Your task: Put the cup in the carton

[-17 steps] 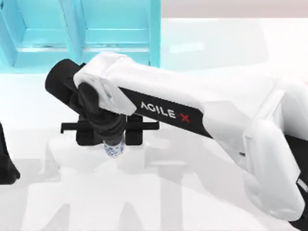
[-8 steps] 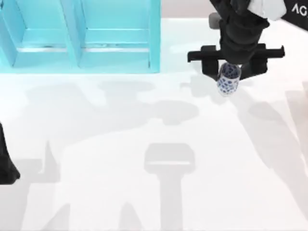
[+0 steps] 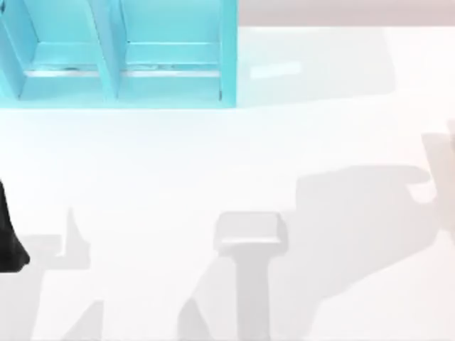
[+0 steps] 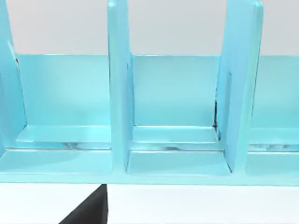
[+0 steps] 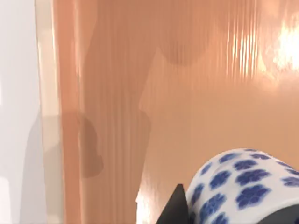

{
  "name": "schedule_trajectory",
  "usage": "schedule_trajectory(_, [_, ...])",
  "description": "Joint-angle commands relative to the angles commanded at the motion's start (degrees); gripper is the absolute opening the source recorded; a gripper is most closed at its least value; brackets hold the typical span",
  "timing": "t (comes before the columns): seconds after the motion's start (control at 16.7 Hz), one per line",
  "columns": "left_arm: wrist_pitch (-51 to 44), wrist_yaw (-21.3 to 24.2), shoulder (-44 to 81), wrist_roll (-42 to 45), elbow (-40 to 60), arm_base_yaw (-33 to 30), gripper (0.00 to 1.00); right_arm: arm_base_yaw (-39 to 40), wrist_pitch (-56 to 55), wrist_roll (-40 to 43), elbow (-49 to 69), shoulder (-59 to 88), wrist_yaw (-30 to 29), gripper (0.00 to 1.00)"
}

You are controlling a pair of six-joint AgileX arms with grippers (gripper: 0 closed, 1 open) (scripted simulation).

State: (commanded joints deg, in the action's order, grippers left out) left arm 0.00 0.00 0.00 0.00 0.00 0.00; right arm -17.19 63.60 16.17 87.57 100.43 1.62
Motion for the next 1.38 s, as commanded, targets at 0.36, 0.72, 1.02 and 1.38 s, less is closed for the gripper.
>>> schedule_trajectory(0.36, [0.0,0.0,0.0,0.0,0.0,0.0,1.00,-10.8,-0.4,10.7,-8.6,-9.4,3.2,0.00])
schedule_trajectory(0.72, [0.0,0.0,0.0,0.0,0.0,0.0,1.00,-10.5,-1.2,10.5,-9.2,-9.0,3.1,0.00])
schedule_trajectory(1.02, [0.0,0.0,0.0,0.0,0.0,0.0,1.00,-10.2,-8.0,10.2,-14.3,-7.5,3.0,0.00])
schedule_trajectory(1.38, [0.0,0.0,0.0,0.0,0.0,0.0,1.00,-10.0,-14.8,9.9,-19.3,-5.7,3.0,0.00])
